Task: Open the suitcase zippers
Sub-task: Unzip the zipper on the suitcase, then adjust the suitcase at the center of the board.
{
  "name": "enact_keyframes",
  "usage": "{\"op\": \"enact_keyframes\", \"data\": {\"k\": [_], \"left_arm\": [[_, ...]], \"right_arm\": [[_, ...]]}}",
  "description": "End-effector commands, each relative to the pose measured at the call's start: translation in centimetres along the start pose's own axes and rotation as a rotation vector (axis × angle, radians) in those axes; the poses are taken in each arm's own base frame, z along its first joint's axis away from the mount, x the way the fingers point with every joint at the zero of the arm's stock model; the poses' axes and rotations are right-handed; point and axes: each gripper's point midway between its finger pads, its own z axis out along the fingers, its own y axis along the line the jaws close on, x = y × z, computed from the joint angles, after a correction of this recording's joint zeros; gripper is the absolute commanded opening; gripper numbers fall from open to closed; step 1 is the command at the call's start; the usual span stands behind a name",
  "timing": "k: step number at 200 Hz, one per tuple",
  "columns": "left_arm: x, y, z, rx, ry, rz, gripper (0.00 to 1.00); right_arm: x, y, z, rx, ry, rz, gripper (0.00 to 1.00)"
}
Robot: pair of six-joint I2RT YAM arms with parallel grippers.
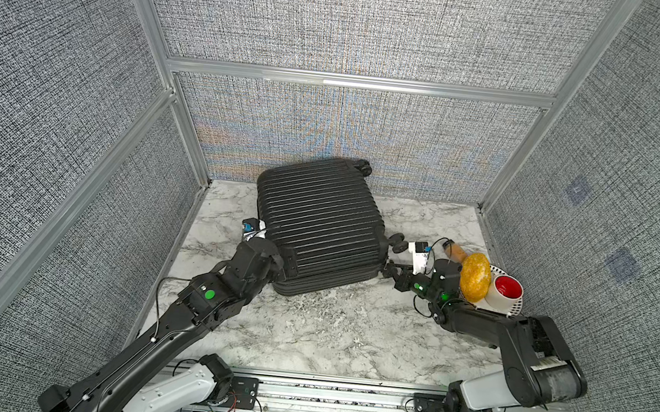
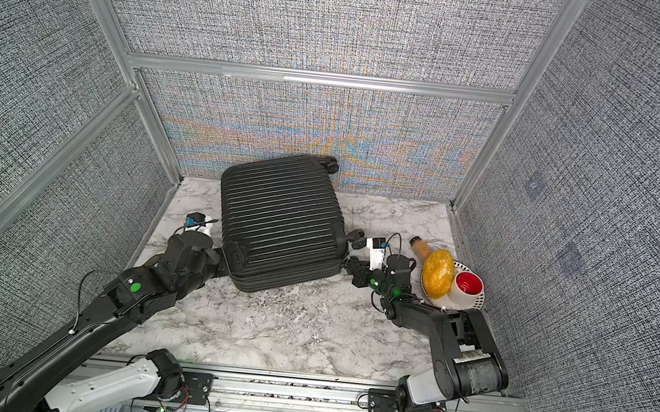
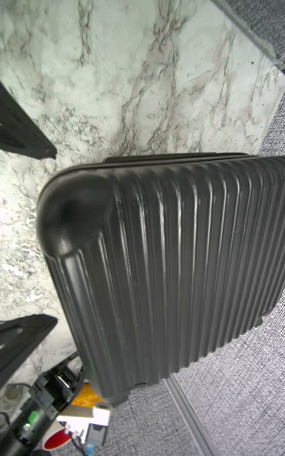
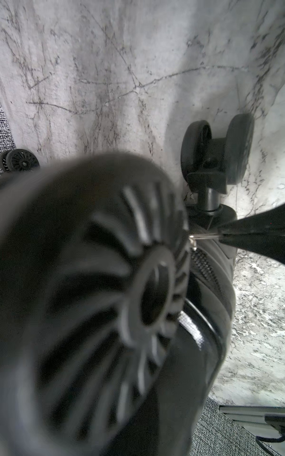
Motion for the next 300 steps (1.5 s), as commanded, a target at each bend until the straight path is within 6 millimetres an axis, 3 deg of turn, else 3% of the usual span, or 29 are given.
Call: {"op": "enact_keyframes", "data": {"k": [1, 25, 61, 71, 97, 125, 189, 222, 236, 248, 266, 283, 300], "left_arm": [[4.4, 0.6, -0.2, 0.028, 0.19, 0.177, 0.99], [7.3, 1.7, -0.2, 0.018, 0.287, 0.251, 0.99], [9.1, 0.9, 1.8, 0.065, 0.343, 0.293, 0.99], [9.3, 1.5, 2.6, 0.013, 0.352, 0.294, 0.99], [7.2, 4.6, 4.0, -0.22, 0.252, 0.219, 1.0], [5.7, 4.2, 5.8, -0.173, 0.172, 0.087, 1.0], [2.4, 6.3, 9.8, -0.16, 0.106, -0.151, 1.0], [0.6, 8.2, 11.0, -0.215, 0.101, -0.256, 1.0], [0.2, 7.6, 11.1, -0.176, 0.098, -0.257, 1.0], [-0.2, 5.9, 10.9, -0.088, 0.125, -0.177, 1.0], [-0.6, 3.7, 8.9, -0.049, 0.081, -0.066, 1.0], [-1.5, -1.0, 5.8, 0.095, -0.012, 0.082, 0.99], [-2.7, -6.2, 3.4, 0.273, -0.022, 0.219, 0.92]], "right_arm": [[0.7, -1.3, 0.2, 0.058, 0.03, 0.033, 0.0], [0.3, -1.1, 0.4, 0.048, 0.036, 0.022, 0.0], [0.2, -0.9, 0.5, 0.04, 0.049, 0.007, 0.0], [0.4, -0.8, 0.4, 0.037, 0.05, 0.009, 0.0], [1.1, -0.2, -0.2, 0.022, 0.058, 0.012, 0.0], [2.1, 1.3, -1.0, 0.007, 0.051, 0.016, 0.0], [6.4, 6.3, -2.6, -0.051, 0.084, -0.024, 0.0], [7.2, 4.5, -4.0, 0.036, 0.047, -0.01, 0.0], [6.8, 3.7, -4.2, 0.048, 0.034, 0.01, 0.0], [6.1, 3.5, -4.1, 0.048, 0.02, 0.021, 0.0], [5.0, 3.6, -3.7, 0.022, 0.014, 0.022, 0.0], [4.5, 4.2, -3.3, -0.01, 0.016, 0.012, 0.0], [4.7, 4.4, -3.3, -0.026, 0.023, 0.012, 0.0]]}}
